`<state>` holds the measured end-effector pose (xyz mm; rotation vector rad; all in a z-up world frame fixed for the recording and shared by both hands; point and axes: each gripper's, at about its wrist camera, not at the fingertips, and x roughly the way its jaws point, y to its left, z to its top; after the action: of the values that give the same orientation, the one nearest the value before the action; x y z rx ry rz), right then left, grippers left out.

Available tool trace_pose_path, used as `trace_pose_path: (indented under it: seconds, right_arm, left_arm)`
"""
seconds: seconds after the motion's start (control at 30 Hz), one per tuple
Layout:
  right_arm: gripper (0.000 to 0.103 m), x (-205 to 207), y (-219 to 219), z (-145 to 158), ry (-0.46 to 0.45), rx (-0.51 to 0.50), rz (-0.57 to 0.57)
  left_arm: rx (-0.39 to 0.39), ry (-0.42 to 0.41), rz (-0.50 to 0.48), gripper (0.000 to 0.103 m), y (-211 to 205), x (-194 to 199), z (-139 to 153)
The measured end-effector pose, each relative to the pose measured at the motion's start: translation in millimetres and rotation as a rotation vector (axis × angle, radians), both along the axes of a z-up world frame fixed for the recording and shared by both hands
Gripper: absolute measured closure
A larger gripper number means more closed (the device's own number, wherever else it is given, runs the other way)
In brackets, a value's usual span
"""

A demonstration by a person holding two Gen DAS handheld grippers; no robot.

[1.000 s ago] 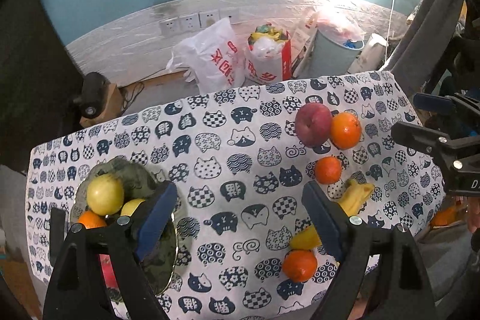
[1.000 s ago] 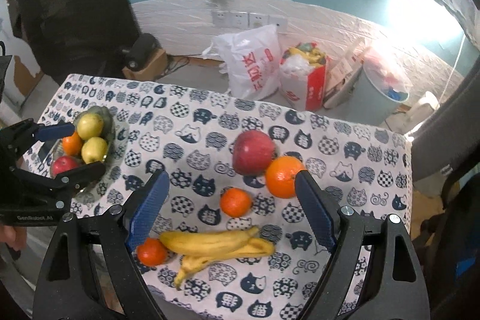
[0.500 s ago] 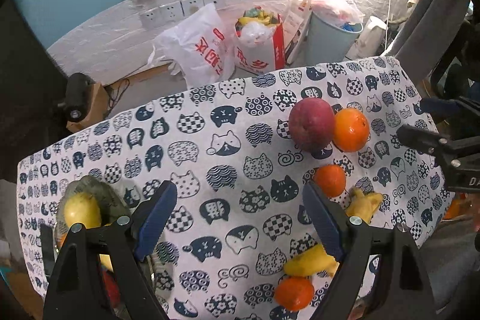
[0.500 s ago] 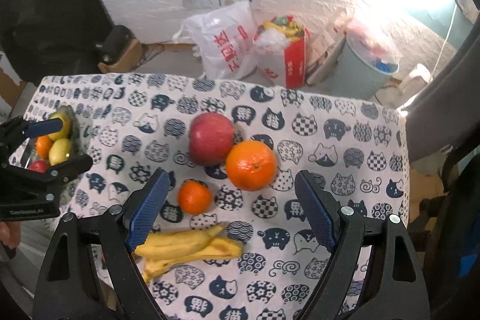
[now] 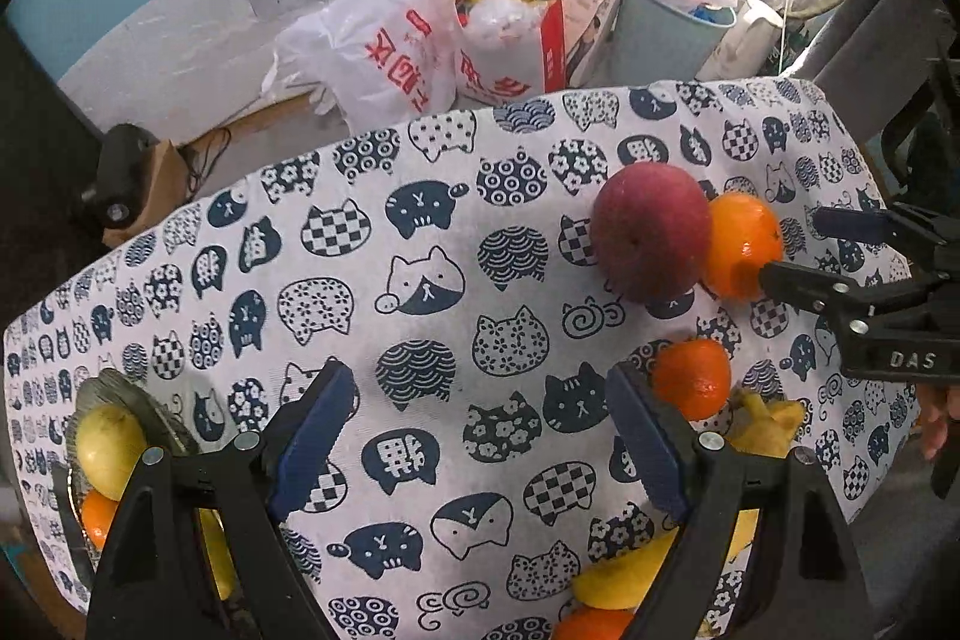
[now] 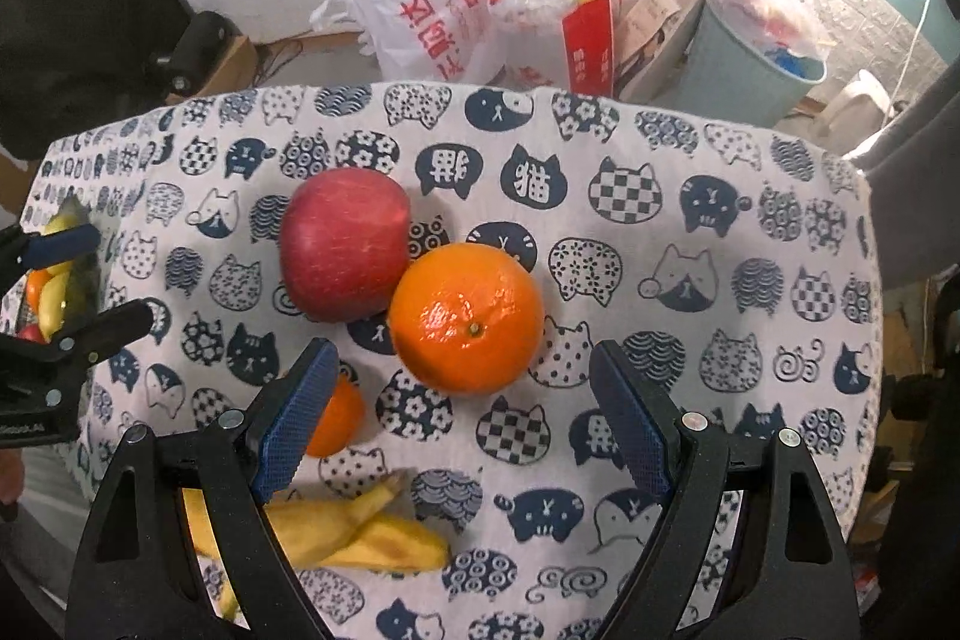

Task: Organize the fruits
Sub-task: 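Close the left tool on a red apple while the right tool grasps an orange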

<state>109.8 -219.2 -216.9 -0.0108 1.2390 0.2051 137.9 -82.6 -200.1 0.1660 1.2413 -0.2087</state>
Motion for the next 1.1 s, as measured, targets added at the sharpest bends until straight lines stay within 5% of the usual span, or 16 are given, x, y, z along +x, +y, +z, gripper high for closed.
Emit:
trace_pose_path:
  seconds: [0.4,0.5,0.6,1.1]
  right_arm:
    - [0.019,14,5,-31,0.025,-0.042,0.033]
    - [0.033,15,6,-33,0.028,-0.024,0.047]
    - [0.033,14,5,-33,0.026,-0.016,0.040]
    - [0.034,-9,-59,-6,0.007,0.006,-0.151]
  left_arm:
    - [-0.012,0.031,0.019,0.016,6,12,-14]
    - [-0.035,0.038,0.023,0.016,4,15,-14]
    - [-0.062,0.044,0.023,0.016,-2,19,-13]
    - [-0.156,0.055,-0.017,0.016,-57,34,-13]
